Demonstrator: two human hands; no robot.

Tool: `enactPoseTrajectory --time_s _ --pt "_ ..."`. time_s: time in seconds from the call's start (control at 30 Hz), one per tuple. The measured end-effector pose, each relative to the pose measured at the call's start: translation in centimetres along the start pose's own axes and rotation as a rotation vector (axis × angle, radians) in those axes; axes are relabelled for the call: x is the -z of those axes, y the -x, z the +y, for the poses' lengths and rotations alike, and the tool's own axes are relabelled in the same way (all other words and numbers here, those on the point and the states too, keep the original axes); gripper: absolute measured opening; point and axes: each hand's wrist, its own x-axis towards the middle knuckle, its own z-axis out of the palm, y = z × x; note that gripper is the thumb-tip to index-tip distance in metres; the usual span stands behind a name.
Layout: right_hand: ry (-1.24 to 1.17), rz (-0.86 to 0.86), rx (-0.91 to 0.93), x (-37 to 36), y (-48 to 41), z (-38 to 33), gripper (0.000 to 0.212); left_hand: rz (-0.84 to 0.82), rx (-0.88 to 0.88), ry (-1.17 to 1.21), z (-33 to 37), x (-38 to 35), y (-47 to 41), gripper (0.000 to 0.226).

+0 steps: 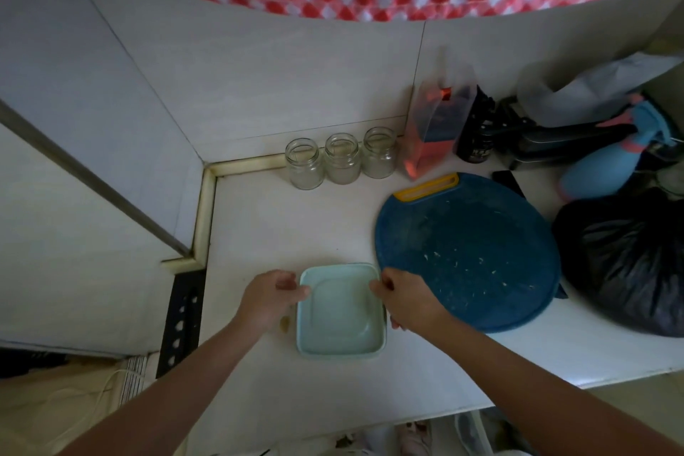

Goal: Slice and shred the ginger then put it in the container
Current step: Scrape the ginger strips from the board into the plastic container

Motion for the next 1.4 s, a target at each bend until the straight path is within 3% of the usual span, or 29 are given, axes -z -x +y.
enactPoseTrajectory --time_s 0.1,0.2,0.27,0.37,0.5,0.67,0.77,0.87,1.0,1.13,1.4 --pt "0.169 0.027 -0.02 -0.3 -0.1 0.0 0.03 -0.083 -0.024 -0.174 0.1 -0.5 0.2 0.031" --pt "0.148 -0.016 -0.093 -1.1 0.0 0.0 0.053 -0.071 -0.013 -0.192 -0.1 -1.1 0.1 0.026" --pt "0.058 -0.035 -0.115 -1.6 0.2 -0.4 0.052 -0.074 0.033 -0.084 0.1 -1.2 -0.1 0.02" --pt "-0.08 0.013 -0.1 -1.4 -0.4 -0.8 0.045 -0.046 0.128 0.282 1.1 -0.6 0.1 0.007" --pt "-0.24 0.086 -0.048 -0.7 -0.9 -2.4 0.034 0.013 0.18 0.571 2.9 -0.6 -0.2 0.006" --pt "-0.358 0.22 0.067 0.6 -0.9 -5.7 0.042 0.185 0.204 0.708 5.4 -1.5 -0.2 0.026" --pt "-0.521 0.152 0.089 1.8 -1.1 -7.4 0.046 0.173 0.226 0.854 6.4 -1.3 0.0 0.025" --pt "-0.536 0.162 0.142 2.3 -1.4 -8.1 0.045 0.153 0.205 0.938 7.0 -0.3 0.1 0.021" --pt "-0.512 0.242 0.231 1.9 -1.7 -8.8 0.047 0.105 0.161 0.945 8.3 0.6 -0.3 0.04" --pt "-0.511 0.216 0.11 2.5 -1.6 -10.2 0.06 0.207 0.164 0.829 9.2 1.4 -0.1 0.05" --pt "-0.208 0.238 0.119 3.3 -2.8 -12.5 0.071 0.293 0.091 0.676 8.7 2.8 -1.0 0.051"
